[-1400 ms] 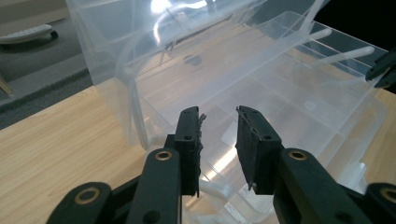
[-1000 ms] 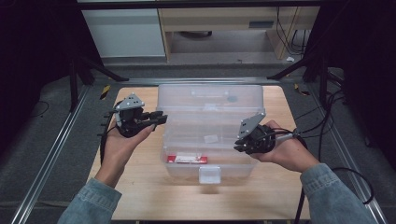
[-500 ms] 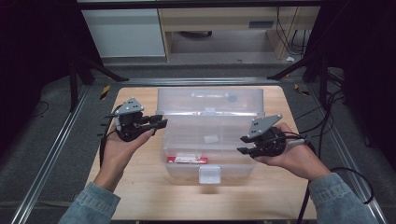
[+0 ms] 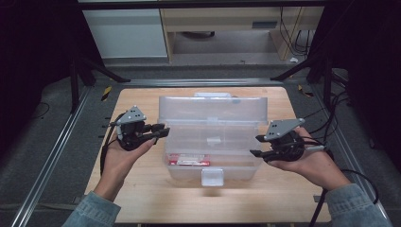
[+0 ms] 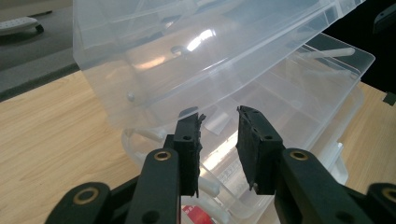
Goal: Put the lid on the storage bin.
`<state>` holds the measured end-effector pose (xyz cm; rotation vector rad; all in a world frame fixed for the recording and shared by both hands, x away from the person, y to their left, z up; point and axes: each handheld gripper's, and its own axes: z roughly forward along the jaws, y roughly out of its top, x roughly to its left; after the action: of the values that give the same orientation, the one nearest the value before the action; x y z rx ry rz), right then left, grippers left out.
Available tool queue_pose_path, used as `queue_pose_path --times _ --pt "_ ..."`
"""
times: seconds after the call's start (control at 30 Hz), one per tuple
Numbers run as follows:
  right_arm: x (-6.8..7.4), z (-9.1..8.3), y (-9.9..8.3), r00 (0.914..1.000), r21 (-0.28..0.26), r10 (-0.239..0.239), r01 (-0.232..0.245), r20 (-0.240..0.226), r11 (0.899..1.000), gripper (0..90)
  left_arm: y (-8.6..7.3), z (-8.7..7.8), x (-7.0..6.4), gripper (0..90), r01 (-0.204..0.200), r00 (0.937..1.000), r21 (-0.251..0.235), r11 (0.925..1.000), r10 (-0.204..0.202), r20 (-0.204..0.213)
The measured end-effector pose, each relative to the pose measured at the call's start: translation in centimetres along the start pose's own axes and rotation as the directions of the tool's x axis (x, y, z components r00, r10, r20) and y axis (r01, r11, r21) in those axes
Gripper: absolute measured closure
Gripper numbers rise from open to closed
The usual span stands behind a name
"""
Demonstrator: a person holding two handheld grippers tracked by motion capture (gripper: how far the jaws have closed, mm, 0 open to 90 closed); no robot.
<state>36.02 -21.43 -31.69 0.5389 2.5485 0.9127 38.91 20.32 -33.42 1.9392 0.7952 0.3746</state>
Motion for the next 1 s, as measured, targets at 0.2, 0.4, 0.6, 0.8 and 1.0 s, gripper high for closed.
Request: queue_pose_path --times 0.2,0.4,0.6,0.8,1.0 --pt "-0.2 -0.6 -0.8 0.9996 -0.007 0.018 -0.018 0.022 1.0 53.5 -0.4 0.0 -0.1 69.1 0.0 1.0 0.007 1.0 0.0 0.005" --pt "-0.5 -1.1 -1.8 0.9978 -0.002 0.044 -0.044 0.049 0.999 61.6 -0.8 0.1 -0.2 69.4 -0.004 0.9999 0.017 0.9998 0.004 0.01" --pt "-0.6 -1.2 -2.8 0.9961 -0.002 0.061 -0.061 0.063 0.998 65.4 -1.7 0.3 -0.3 71.8 -0.014 0.9998 0.045 0.9989 0.013 0.017" --pt "-0.8 -1.4 -3.8 0.9938 0.009 0.086 -0.086 0.072 0.996 73.0 -2.3 0.2 -0.1 79.6 -0.02 0.9996 0.053 0.9984 0.019 0.023" --pt "-0.9 -1.1 -4.8 0.9893 0.019 0.114 -0.116 0.091 0.993 77.1 -2.5 0.3 0.0 83.9 -0.014 0.9994 0.042 0.999 0.013 0.032"
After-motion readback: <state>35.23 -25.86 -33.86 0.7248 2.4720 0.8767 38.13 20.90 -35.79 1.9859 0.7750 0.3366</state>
